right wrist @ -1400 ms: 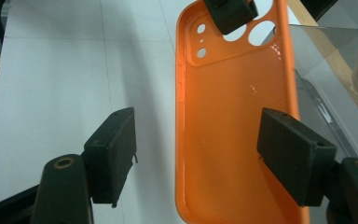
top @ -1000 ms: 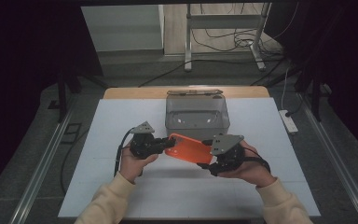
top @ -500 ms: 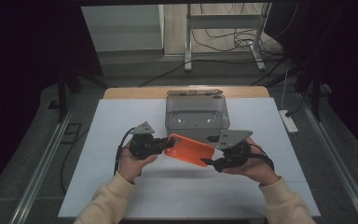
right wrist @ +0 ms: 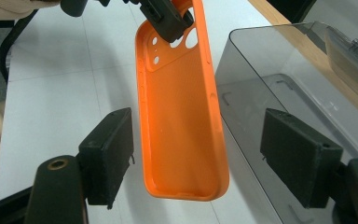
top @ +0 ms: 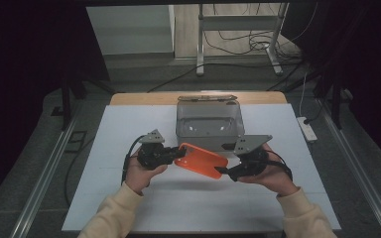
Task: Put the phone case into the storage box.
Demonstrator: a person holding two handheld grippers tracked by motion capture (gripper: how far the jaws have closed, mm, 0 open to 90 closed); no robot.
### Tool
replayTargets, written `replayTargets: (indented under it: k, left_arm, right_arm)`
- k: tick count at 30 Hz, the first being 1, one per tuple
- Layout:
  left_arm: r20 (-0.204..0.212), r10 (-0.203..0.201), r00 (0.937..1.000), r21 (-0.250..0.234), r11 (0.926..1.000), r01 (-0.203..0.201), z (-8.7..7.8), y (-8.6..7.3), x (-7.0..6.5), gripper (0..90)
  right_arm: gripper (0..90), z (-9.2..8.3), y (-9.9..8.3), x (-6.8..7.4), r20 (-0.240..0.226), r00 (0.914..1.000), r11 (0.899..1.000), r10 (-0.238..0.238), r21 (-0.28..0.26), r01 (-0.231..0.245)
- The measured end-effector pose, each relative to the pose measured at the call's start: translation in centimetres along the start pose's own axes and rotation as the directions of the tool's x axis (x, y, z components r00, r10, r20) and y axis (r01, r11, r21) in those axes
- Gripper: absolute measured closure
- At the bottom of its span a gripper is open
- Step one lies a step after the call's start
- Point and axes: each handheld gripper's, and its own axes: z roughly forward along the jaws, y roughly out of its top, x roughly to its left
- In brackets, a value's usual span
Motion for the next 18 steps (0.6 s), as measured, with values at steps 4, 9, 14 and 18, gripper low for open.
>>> replayTargets:
  k: [4, 9, 14, 18]
  left_arm:
    - [0.002, 0.003, 1.0000, 0.001, 1.0000, -0.003, 0.05, 0.02, -0.08, 81.2]
    - [0.004, 0.006, 1.0000, 0.007, 1.0000, -0.007, 0.22, -0.01, -0.15, 81.2]
    - [0.000, 0.019, 0.9998, 0.015, 0.9997, -0.019, 0.32, -0.02, -0.36, 81.3]
    - [0.004, 0.024, 0.9997, 0.019, 0.9995, -0.024, 0.39, -0.01, -0.44, 81.2]
  right_arm:
    - [25.3, 0.08, -0.04, -0.04, 0.006, 0.9999, 1.000, 0.010, 0.006, -0.010]
    - [24.8, 0.25, -0.11, -0.16, -0.015, 0.9989, 0.999, 0.045, -0.004, -0.045]
    - [24.6, 0.55, -0.23, -0.24, -0.017, 0.9983, 0.998, 0.056, 0.007, -0.056]
    - [25.2, 0.61, -0.22, -0.21, -0.020, 0.9981, 0.998, 0.058, 0.009, -0.058]
